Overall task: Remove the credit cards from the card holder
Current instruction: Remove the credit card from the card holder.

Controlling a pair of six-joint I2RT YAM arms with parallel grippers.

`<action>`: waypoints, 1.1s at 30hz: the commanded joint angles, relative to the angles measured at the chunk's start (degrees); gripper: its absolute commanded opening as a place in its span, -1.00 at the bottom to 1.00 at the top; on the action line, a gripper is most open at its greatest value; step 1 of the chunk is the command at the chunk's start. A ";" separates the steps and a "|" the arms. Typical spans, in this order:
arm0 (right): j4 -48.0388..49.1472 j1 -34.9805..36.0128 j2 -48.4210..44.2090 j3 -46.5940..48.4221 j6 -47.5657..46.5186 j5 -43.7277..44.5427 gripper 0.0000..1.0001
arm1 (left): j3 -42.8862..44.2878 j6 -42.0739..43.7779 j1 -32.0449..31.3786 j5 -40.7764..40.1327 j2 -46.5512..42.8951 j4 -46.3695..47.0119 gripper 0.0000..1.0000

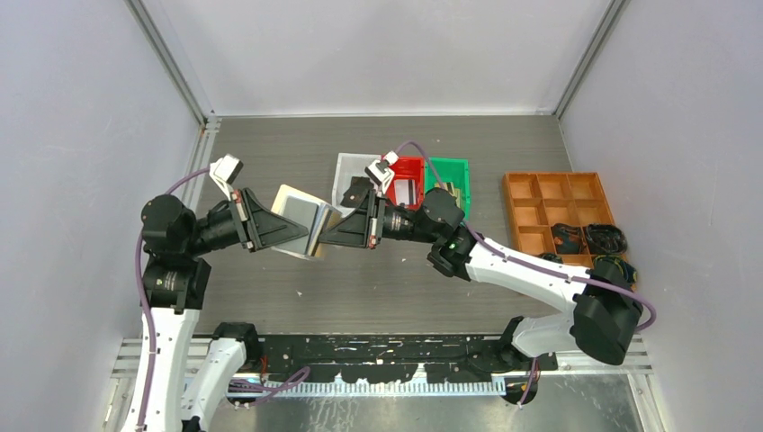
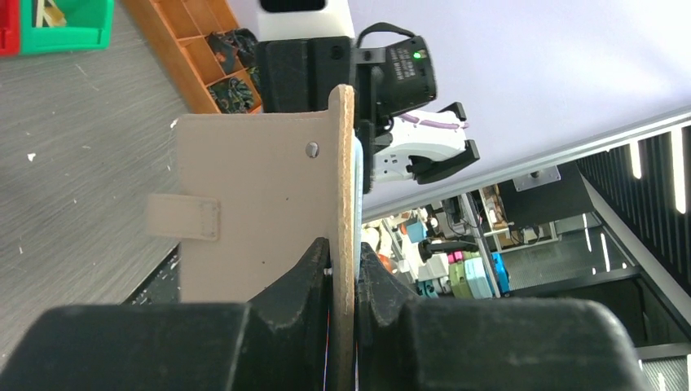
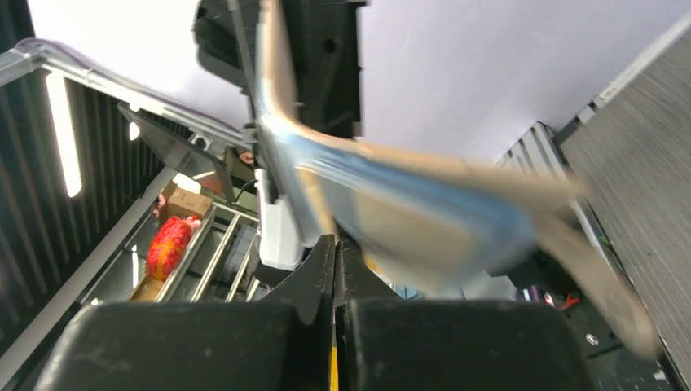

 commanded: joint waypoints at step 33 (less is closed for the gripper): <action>5.03 -0.64 3.15 6.64 5.70 -4.06 0.02 | 5.13 13.00 -0.14 0.91 -3.70 -6.93 -0.60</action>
